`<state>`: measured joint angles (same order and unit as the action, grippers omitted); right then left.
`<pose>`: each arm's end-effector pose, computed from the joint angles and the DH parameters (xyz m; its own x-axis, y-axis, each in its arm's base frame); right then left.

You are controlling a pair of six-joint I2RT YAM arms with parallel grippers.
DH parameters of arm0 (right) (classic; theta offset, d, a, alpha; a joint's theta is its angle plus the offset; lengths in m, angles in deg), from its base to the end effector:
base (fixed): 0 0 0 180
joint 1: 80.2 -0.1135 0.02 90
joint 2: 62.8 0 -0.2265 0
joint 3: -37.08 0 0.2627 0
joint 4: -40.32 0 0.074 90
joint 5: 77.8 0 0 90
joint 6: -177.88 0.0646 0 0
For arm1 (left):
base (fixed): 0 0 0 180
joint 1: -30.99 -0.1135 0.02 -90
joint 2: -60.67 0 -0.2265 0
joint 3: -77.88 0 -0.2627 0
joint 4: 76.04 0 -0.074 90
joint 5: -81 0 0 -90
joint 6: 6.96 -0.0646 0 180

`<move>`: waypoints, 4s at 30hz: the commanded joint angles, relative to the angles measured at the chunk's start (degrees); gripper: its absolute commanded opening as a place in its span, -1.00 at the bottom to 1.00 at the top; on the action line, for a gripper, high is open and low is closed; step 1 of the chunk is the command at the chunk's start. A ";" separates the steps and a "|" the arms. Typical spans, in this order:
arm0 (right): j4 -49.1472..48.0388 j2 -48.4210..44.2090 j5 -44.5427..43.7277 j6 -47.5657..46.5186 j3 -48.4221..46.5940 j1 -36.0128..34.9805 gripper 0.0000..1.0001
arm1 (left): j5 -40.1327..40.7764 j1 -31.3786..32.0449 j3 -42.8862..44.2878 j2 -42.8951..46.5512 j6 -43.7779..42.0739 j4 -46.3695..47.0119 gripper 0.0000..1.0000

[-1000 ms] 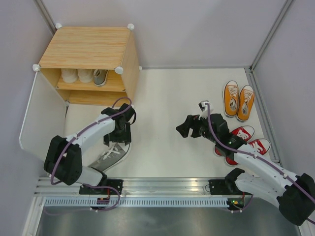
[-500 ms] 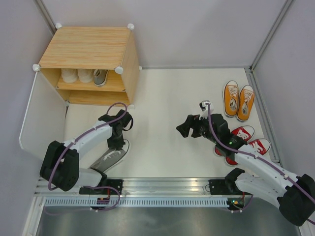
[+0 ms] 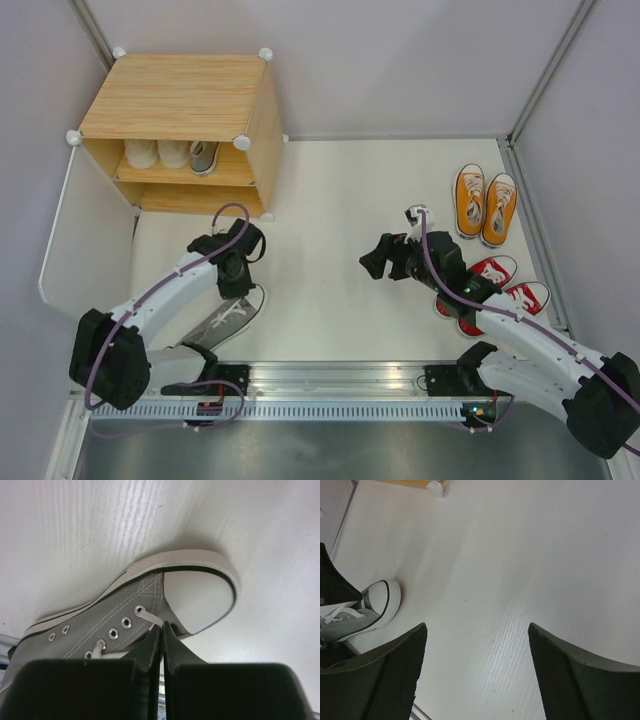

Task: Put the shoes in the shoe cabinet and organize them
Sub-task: Move the shoe to the center of the board, then adjust the shoe at the center of the board.

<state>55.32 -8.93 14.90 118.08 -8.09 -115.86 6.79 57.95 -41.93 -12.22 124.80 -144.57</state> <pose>0.2200 0.1616 0.2010 -0.5928 0.1931 -0.7819 -0.3693 0.7976 0.4770 0.2133 -0.0888 0.1377 -0.9230 -0.2495 -0.2928 -0.2889 0.9522 0.0991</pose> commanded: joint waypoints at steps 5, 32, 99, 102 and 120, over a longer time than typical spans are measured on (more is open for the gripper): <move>-0.75 0.54 -1.38 -0.22 -0.20 0.15 0.71 | -4.19 -0.07 10.58 3.99 0.44 7.69 -0.96; -0.66 2.12 -2.26 -0.93 -0.29 0.15 0.72 | -4.37 -0.07 23.34 -6.14 -14.15 1.54 0.91; -0.57 3.79 -3.67 -1.72 -0.47 0.15 0.71 | -13.06 -3.14 24.54 -28.62 -30.09 11.04 -0.67; -0.57 4.31 -3.67 -1.72 -0.55 0.15 0.71 | -13.51 -3.05 24.22 -30.13 -23.14 12.34 -0.68; -0.75 5.63 -3.58 -1.72 -0.64 0.15 0.71 | -6.39 3.63 8.85 -10.19 -13.19 18.94 -0.82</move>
<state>55.50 -3.73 12.06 116.98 -8.09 -115.86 -2.46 62.08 -30.31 -27.67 108.16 -129.88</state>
